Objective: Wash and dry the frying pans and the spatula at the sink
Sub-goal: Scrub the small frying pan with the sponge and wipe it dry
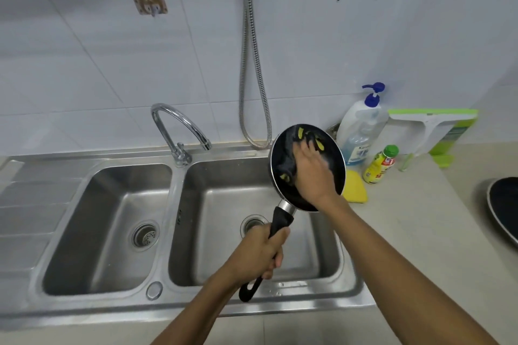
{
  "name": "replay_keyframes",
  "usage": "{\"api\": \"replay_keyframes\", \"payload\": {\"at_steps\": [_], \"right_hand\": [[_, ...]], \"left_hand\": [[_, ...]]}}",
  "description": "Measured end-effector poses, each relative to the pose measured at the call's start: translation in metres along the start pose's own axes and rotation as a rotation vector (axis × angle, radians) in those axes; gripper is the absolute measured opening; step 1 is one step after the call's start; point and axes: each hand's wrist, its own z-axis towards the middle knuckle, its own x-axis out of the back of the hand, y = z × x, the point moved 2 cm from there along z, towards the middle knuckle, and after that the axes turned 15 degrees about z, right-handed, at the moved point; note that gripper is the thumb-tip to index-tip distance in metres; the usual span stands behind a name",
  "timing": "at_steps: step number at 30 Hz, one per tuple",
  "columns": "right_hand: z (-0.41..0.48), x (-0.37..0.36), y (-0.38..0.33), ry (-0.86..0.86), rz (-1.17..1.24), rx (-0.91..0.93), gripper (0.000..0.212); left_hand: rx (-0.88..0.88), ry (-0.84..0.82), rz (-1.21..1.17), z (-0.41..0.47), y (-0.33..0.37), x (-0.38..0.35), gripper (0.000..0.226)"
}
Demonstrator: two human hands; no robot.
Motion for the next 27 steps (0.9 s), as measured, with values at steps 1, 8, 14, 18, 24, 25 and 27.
{"api": "replay_keyframes", "payload": {"at_steps": [1,8,14,18,24,25,27], "right_hand": [[0.004,0.004,0.014,0.005,-0.12,0.021,0.073],[-0.066,-0.002,-0.02,-0.214,0.275,0.06,0.067],[0.0,-0.006,-0.028,0.028,0.398,-0.105,0.062],[-0.002,-0.005,0.011,-0.031,-0.079,0.008,0.075],[-0.074,-0.028,-0.012,-0.274,0.172,0.057,0.076],[-0.073,-0.03,-0.02,-0.255,0.243,0.043,0.078],[-0.058,-0.03,-0.029,-0.174,0.297,0.027,0.082]], "left_hand": [[-0.002,0.026,-0.036,0.0,0.001,0.006,0.036],[0.016,0.016,0.007,-0.004,-0.005,0.019,0.039],[-0.007,0.008,0.047,-0.004,-0.001,-0.004,0.041],[0.054,0.047,-0.139,-0.004,-0.005,0.01,0.04],[0.081,0.02,-0.044,-0.006,-0.017,0.006,0.037],[0.078,0.005,-0.01,-0.006,-0.017,0.0,0.036],[0.065,-0.019,0.022,-0.007,-0.016,-0.01,0.036]]}}
